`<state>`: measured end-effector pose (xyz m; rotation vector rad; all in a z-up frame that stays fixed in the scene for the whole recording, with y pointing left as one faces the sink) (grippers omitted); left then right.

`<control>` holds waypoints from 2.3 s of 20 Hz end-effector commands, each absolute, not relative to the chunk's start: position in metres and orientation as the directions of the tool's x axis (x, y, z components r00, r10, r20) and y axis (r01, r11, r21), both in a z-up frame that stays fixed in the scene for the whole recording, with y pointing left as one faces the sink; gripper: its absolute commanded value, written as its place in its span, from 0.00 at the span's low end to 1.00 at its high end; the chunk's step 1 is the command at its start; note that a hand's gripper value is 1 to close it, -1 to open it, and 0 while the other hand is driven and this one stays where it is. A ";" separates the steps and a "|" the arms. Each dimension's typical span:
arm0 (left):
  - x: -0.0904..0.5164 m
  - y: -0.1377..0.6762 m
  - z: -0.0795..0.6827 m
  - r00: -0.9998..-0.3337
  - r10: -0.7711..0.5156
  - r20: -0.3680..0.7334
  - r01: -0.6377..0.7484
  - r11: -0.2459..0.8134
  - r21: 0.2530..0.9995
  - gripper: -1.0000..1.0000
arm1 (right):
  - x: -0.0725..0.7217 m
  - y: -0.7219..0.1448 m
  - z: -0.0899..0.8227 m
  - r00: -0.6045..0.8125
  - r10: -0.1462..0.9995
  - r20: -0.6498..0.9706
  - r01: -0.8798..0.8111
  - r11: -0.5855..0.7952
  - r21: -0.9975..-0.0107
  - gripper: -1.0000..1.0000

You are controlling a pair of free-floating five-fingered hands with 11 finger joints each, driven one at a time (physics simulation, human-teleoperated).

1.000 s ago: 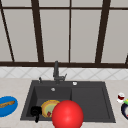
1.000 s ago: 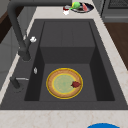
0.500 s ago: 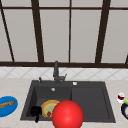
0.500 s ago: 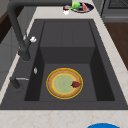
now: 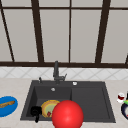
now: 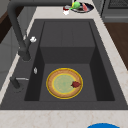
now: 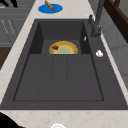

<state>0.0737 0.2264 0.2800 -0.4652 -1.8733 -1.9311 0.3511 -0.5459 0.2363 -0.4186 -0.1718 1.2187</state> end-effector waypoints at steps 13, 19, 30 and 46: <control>0.074 0.226 0.280 -0.861 -0.059 0.505 0.507 -0.014 0.862 0.50 | 0.373 -0.550 0.234 0.527 0.848 0.047 -0.682 0.456 -0.571 0.00; 0.074 0.226 0.280 -0.861 -0.059 0.505 0.507 -0.014 0.862 0.50 | 0.374 -0.557 0.223 0.489 0.872 0.023 -0.730 0.424 -0.537 0.00; 0.074 0.226 0.280 -0.861 -0.059 0.505 0.507 -0.014 0.862 0.50 | 0.382 -0.589 0.194 0.623 0.782 0.007 -0.646 0.520 -0.560 0.00; 0.074 0.226 0.280 -0.861 -0.059 0.505 0.507 -0.014 0.862 0.50 | 0.398 -0.590 0.127 0.652 0.757 -0.044 -0.620 0.499 -0.606 0.00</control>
